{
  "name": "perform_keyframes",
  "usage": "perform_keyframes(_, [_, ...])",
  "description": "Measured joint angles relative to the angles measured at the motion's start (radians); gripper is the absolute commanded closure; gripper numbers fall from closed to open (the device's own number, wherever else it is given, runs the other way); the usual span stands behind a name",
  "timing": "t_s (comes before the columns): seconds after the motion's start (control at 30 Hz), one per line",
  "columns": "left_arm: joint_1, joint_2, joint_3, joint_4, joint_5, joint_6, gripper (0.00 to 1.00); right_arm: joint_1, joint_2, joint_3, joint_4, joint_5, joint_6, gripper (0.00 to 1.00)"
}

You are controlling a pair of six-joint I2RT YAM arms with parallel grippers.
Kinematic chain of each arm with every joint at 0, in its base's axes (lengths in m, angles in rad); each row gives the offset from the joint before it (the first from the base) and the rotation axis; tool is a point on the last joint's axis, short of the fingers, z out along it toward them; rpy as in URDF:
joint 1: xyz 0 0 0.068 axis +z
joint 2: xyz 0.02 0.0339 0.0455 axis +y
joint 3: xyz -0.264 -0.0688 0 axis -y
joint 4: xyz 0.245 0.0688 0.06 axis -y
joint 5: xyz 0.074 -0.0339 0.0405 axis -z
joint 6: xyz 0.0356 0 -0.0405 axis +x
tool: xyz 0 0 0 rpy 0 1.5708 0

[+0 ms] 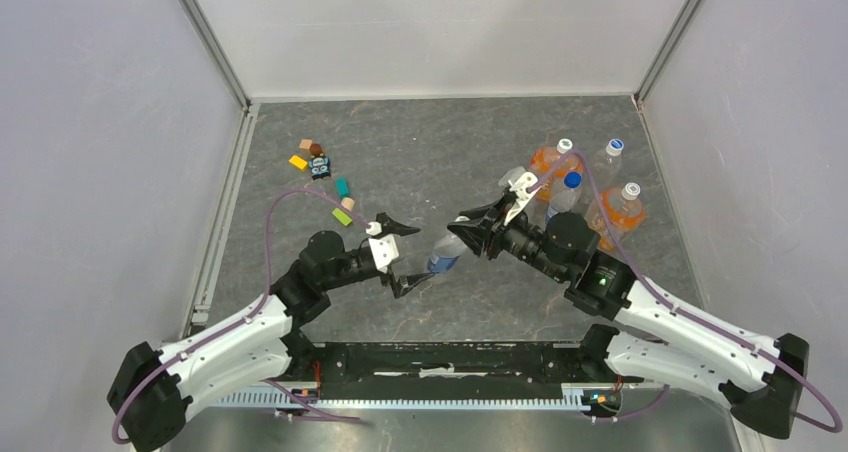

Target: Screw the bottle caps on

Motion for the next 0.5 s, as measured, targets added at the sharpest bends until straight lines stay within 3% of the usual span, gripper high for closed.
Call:
perform_keyframes(0.2, [0.000, -0.085, 0.001, -0.056, -0.110, -0.021, 0.00, -0.032, -0.063, 0.041, -0.175, 0.117, -0.055, 1.00])
perform_keyframes(0.5, [0.000, -0.239, 0.027, -0.362, -0.309, -0.106, 0.00, -0.163, -0.143, 0.050, -0.356, 0.277, -0.124, 1.00])
